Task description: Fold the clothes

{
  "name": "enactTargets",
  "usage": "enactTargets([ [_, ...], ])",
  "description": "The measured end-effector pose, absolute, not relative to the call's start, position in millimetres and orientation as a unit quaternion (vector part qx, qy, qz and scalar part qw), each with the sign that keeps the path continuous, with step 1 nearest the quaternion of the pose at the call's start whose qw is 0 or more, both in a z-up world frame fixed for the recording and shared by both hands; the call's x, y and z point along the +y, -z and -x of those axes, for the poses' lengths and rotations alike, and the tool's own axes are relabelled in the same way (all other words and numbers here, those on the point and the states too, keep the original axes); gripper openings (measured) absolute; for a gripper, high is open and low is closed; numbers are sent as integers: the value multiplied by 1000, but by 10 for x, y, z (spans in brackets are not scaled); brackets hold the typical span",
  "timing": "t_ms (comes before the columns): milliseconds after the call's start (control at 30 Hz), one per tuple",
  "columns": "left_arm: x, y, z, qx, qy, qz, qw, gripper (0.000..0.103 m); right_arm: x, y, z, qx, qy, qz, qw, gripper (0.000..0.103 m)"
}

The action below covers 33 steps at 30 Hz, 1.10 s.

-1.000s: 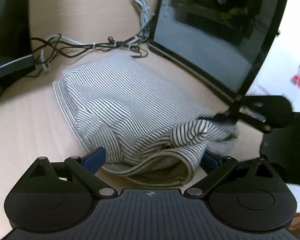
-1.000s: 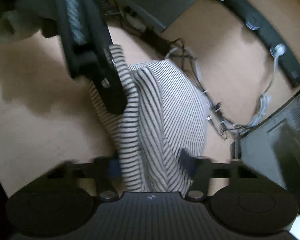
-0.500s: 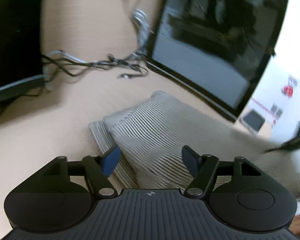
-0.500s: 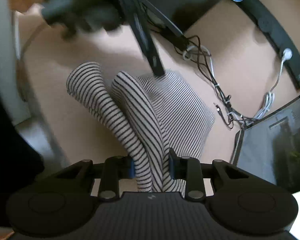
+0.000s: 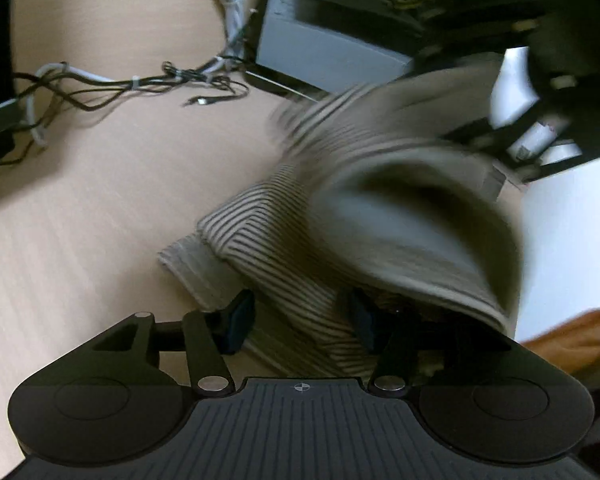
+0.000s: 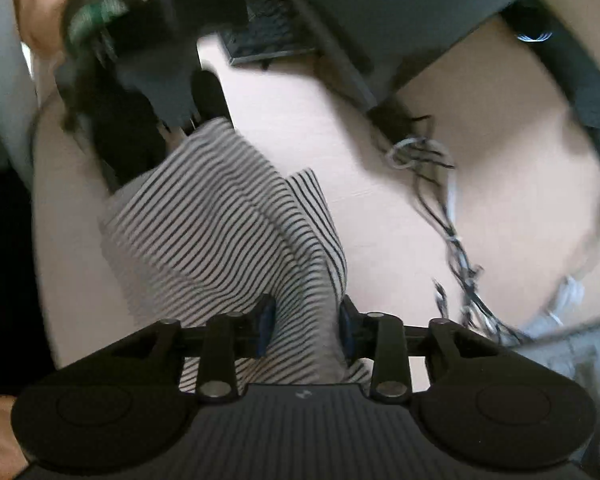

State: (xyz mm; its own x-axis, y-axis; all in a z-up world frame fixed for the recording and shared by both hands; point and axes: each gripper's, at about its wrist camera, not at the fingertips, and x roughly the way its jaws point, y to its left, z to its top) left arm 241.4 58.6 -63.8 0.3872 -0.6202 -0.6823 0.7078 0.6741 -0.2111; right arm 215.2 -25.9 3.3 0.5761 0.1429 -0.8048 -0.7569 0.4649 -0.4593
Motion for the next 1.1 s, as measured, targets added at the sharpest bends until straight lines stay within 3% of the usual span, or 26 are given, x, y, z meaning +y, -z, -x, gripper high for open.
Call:
enactTargets([
  [67,740,592,-2413,388,372,-34,843,60,-282,105,-2374,364,-304,426,771,39],
  [200,985,391,-2375,374,332,-12,866,72,-342,298,-2720,369,-319,407,772,56],
  [300,1077,177,-2328,354,320,-7,879,73,-422,287,-2786,363,-314,379,792,63],
  [500,828,-217,-2231,295,353,-29,887,70,-598,175,-2638,325,-269,343,839,63],
  [733,100,134,-2373,333,422,-118,835,70,-819,-74,-2399,252,-153,336,895,63],
  [833,42,297,-2607,366,397,-113,834,62,-931,-250,-2245,229,-126,286,922,63],
  [867,46,334,-2672,375,393,-107,833,61,-970,-315,-2192,223,-125,260,931,62],
  [933,68,375,-2717,382,393,-100,830,61,-1015,-348,-2158,230,-134,196,944,39],
  [967,57,378,-2716,383,394,-101,829,61,-1037,-325,-2170,239,-141,159,947,34],
  [1100,29,417,-2794,386,393,-101,828,61,-1009,51,-2341,292,-144,84,942,29],
])
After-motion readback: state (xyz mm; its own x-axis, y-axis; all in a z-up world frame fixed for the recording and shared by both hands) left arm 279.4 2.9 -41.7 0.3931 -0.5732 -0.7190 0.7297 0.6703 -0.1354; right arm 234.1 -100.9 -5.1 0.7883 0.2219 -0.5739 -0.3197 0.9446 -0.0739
